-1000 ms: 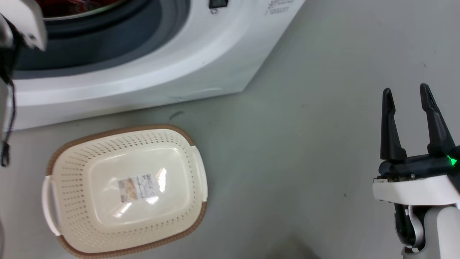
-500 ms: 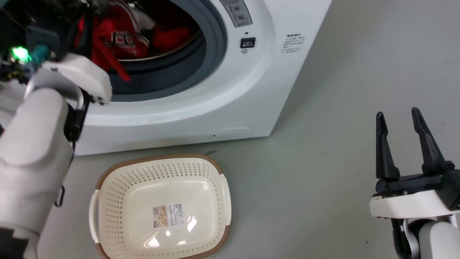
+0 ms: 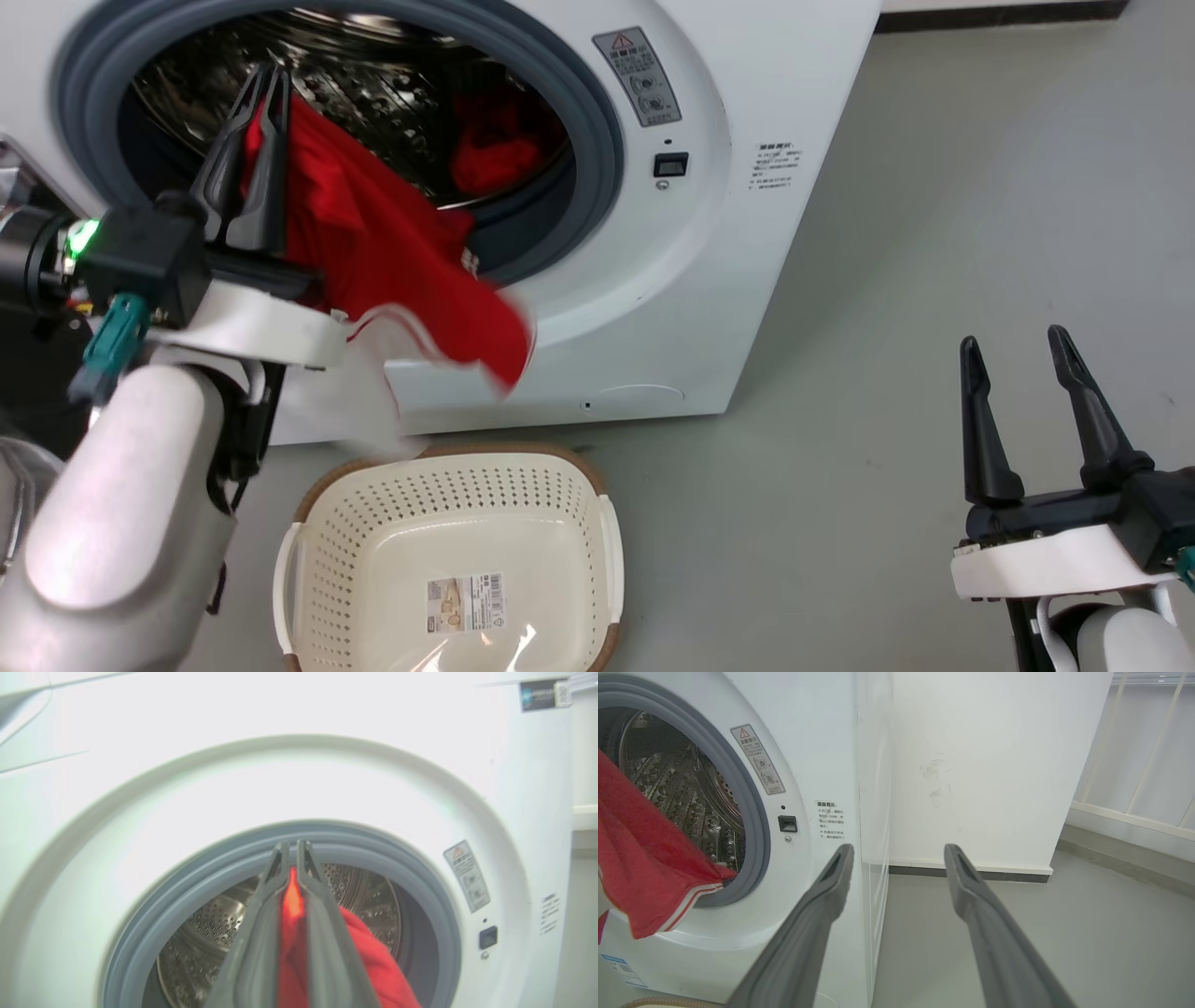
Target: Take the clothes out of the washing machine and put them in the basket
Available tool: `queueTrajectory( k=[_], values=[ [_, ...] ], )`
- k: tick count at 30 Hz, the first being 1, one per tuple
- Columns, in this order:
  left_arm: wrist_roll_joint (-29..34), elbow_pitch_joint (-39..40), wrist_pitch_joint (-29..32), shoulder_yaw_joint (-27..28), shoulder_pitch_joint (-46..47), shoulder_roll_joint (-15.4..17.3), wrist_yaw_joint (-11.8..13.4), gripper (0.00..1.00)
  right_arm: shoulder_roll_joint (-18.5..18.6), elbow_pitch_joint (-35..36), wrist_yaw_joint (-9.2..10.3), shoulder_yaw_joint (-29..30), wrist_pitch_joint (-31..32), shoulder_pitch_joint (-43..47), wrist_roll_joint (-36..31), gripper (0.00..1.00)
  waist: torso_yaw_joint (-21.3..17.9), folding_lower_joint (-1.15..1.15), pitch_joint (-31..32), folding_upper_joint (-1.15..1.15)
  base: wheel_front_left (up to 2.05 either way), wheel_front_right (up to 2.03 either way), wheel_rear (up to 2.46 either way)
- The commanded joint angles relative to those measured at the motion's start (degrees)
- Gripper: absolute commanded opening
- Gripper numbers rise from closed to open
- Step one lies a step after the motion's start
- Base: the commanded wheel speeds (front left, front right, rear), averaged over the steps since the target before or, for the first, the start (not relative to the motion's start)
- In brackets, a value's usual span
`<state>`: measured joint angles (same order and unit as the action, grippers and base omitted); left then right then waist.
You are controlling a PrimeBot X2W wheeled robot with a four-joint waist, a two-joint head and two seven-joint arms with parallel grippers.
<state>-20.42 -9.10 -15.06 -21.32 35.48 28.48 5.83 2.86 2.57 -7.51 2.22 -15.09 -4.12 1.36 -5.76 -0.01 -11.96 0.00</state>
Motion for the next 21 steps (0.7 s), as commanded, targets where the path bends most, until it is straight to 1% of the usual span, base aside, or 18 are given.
queueTrajectory(
  k=[1, 5, 10, 15, 17, 21],
  values=[
    [0.6, 3.4, -0.2, 1.3, -2.7, -0.8, 0.6, 0.00, 0.0, -0.2, 0.04, 0.3, -0.1, 0.8, -0.2, 1.00, 0.7, 0.01, 1.1, 0.00, 0.00, 0.00, 0.00],
    [1.7, 9.6, -0.2, 2.4, -6.7, -1.9, 0.9, 0.00, 0.0, -0.2, 0.04, 0.7, -0.1, 1.0, -0.2, 1.00, 1.8, 0.01, 2.0, 0.00, 0.00, 0.00, 0.00],
    [2.2, 14.2, -0.2, 2.0, -10.9, -2.4, 0.5, 0.00, 0.0, -0.4, 0.04, 0.9, -0.1, 1.5, -0.3, 1.00, 3.0, 0.01, 2.6, 0.00, 0.00, 0.00, 0.00],
    [1.8, 16.3, 0.0, 1.4, -13.9, -1.8, 0.7, 0.00, 0.0, -0.3, 0.04, 0.9, -0.1, 1.7, -0.1, 1.00, 3.6, 0.01, 2.5, 0.00, 0.00, 0.00, 0.00],
    [2.6, 17.3, 0.0, 0.9, -15.0, -1.2, 0.7, 0.00, 0.0, -0.3, 0.04, 1.1, -0.1, 1.7, 0.0, 1.00, 3.9, 0.01, 2.3, 0.00, 0.00, 0.00, 0.00],
    [2.7, 17.8, 0.3, -0.4, -16.9, -1.4, 0.4, 0.00, 0.0, -0.7, 0.04, 1.5, -0.1, 1.8, -0.4, 1.00, 4.6, 0.01, 2.0, 0.00, 0.00, 0.00, 0.00]
  ],
)
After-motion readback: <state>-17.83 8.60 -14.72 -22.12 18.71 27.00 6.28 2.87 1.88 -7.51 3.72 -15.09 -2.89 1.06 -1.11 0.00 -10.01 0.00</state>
